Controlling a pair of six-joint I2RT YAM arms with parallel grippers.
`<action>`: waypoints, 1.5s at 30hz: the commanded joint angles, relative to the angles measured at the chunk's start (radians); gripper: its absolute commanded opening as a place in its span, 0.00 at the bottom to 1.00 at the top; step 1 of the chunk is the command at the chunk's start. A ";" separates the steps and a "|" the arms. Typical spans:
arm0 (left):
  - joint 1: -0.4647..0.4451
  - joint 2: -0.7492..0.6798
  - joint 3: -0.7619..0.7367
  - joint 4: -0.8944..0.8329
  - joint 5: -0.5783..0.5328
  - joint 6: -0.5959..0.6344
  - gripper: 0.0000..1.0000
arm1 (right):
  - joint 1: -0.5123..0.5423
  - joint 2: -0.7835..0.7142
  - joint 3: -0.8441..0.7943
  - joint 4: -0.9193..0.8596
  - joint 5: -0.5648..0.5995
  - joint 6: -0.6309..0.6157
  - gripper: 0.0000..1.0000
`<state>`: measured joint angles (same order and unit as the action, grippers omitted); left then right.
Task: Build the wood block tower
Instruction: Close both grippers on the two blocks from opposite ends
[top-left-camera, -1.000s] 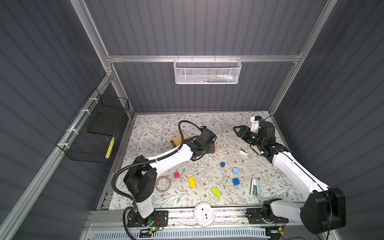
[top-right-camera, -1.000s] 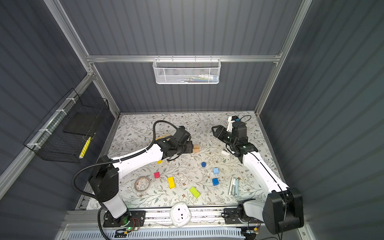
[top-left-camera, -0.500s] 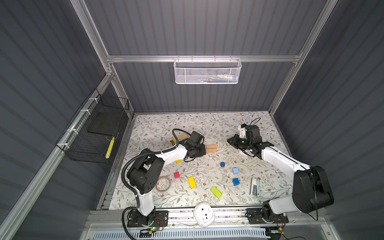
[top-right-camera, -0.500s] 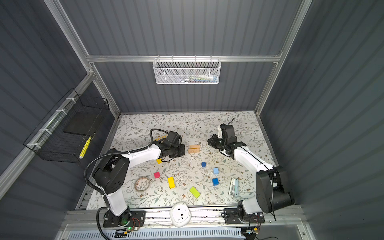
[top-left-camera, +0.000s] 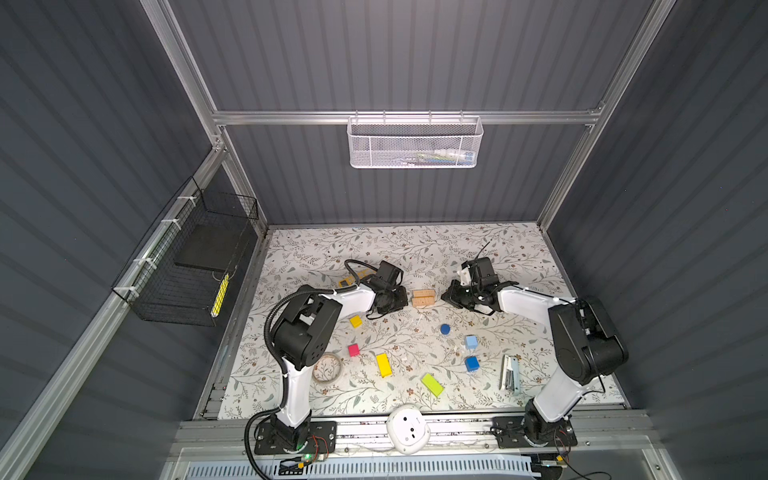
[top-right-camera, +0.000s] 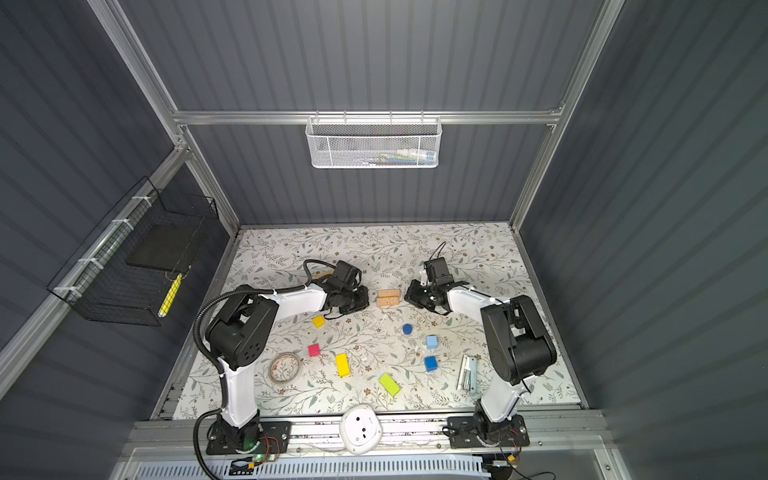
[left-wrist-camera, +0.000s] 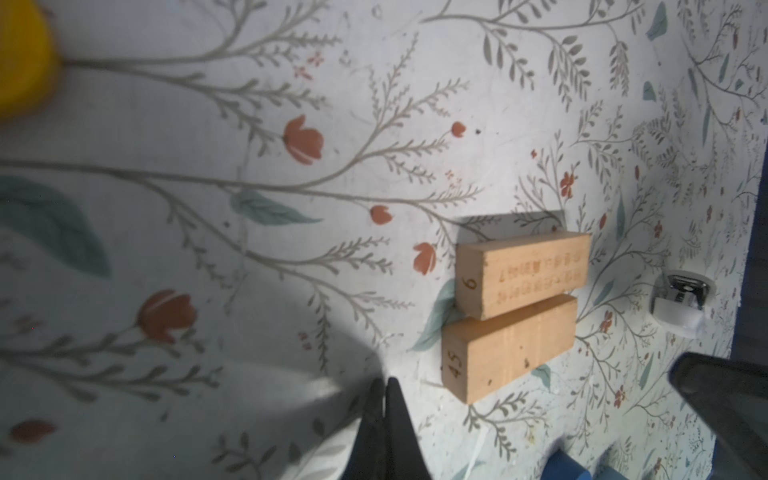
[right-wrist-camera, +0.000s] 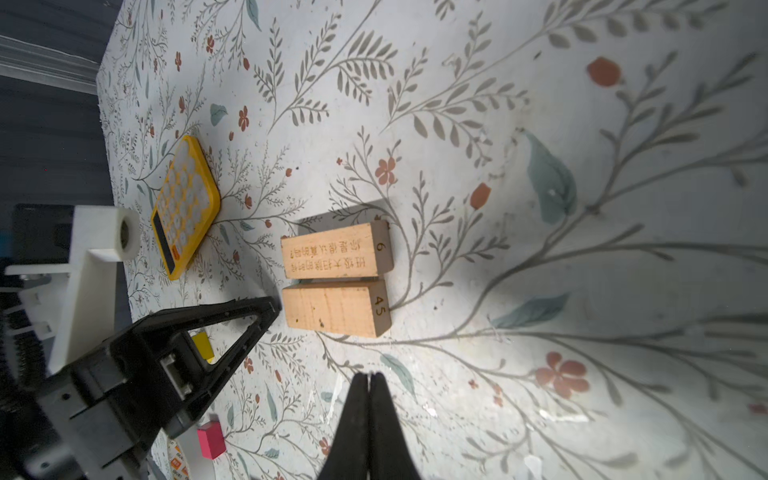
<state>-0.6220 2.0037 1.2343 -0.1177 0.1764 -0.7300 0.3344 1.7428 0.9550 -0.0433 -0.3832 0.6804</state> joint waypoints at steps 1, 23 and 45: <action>-0.002 0.032 0.032 0.006 0.033 -0.005 0.00 | 0.005 0.030 0.029 0.020 -0.002 0.004 0.00; -0.002 0.073 0.043 0.058 0.113 -0.047 0.00 | 0.006 0.128 0.056 0.062 0.006 0.037 0.00; -0.002 0.102 0.063 0.056 0.121 -0.059 0.00 | 0.008 0.168 0.059 0.092 -0.011 0.063 0.00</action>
<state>-0.6216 2.0716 1.2839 -0.0422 0.2890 -0.7784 0.3374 1.8904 0.9955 0.0376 -0.3809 0.7338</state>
